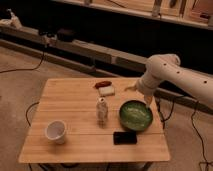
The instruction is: Place the white sponge in the ceramic cup
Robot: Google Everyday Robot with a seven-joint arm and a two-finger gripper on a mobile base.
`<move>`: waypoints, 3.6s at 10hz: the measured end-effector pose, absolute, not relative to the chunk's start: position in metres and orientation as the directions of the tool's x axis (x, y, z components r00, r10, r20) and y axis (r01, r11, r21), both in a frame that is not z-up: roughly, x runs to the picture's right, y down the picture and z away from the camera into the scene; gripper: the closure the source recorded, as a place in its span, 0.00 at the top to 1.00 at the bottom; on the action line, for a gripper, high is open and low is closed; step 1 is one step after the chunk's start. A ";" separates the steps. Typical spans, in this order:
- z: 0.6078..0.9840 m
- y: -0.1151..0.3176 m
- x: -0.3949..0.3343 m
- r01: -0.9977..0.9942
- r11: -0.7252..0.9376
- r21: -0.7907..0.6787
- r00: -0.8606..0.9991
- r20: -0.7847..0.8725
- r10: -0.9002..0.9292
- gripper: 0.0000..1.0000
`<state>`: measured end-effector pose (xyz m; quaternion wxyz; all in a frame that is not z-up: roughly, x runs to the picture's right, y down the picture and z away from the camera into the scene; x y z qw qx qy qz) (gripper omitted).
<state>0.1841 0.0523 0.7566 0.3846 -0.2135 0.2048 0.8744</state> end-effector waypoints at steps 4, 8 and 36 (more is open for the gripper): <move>0.757 0.052 0.184 -0.760 -0.620 0.194 -0.613 -0.531 0.585 0.80; 0.757 0.052 0.184 -0.760 -0.620 0.194 -0.613 -0.531 0.585 0.80; 0.877 -0.024 0.116 -0.755 -0.654 0.043 -0.583 -0.502 0.639 0.80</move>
